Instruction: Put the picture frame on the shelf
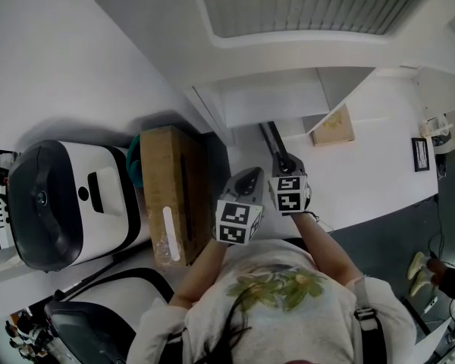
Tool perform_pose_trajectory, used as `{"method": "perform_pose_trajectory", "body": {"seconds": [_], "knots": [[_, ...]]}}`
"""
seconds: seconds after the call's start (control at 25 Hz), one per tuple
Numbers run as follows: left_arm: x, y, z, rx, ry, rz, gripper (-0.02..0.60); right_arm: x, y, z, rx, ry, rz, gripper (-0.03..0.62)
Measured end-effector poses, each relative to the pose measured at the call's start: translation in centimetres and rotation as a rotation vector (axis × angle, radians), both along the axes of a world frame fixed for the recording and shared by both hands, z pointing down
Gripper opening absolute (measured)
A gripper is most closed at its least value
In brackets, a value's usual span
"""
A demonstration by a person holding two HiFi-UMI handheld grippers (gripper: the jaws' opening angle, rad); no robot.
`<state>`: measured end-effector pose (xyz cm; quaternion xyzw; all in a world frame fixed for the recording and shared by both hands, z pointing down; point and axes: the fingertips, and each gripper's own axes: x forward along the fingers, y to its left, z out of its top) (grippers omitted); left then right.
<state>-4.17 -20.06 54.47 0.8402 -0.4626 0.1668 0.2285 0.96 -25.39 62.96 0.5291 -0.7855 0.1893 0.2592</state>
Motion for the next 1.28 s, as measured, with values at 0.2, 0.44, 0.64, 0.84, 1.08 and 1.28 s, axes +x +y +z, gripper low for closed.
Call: {"method": "perform_pose_trajectory", "body": {"seconds": [0.2, 0.44, 0.64, 0.84, 1.08, 1.28], "knots": [[0.2, -0.3, 0.1, -0.004, -0.004, -0.002, 0.023, 0.3, -0.5, 0.1, 0.004, 0.002, 0.01, 0.037], [0.2, -0.5, 0.1, -0.005, -0.007, 0.001, 0.023, 0.3, -1.1, 0.2, 0.01, 0.003, 0.012, 0.037], [-0.3, -0.6, 0.2, -0.006, -0.007, 0.004, 0.023, -0.3, -1.8, 0.3, 0.011, 0.0, 0.012, 0.037], [-0.3, -0.7, 0.1, -0.004, -0.007, 0.002, 0.023, -0.5, -2.5, 0.3, 0.016, 0.0, 0.011, 0.036], [-0.4, -0.6, 0.2, -0.004, -0.006, -0.001, 0.023, -0.8, -3.1, 0.3, 0.025, 0.011, -0.003, 0.037], [-0.4, -0.6, 0.1, -0.005, -0.001, -0.005, 0.023, -1.0, -3.6, 0.5, 0.028, 0.018, -0.016, 0.037]]}}
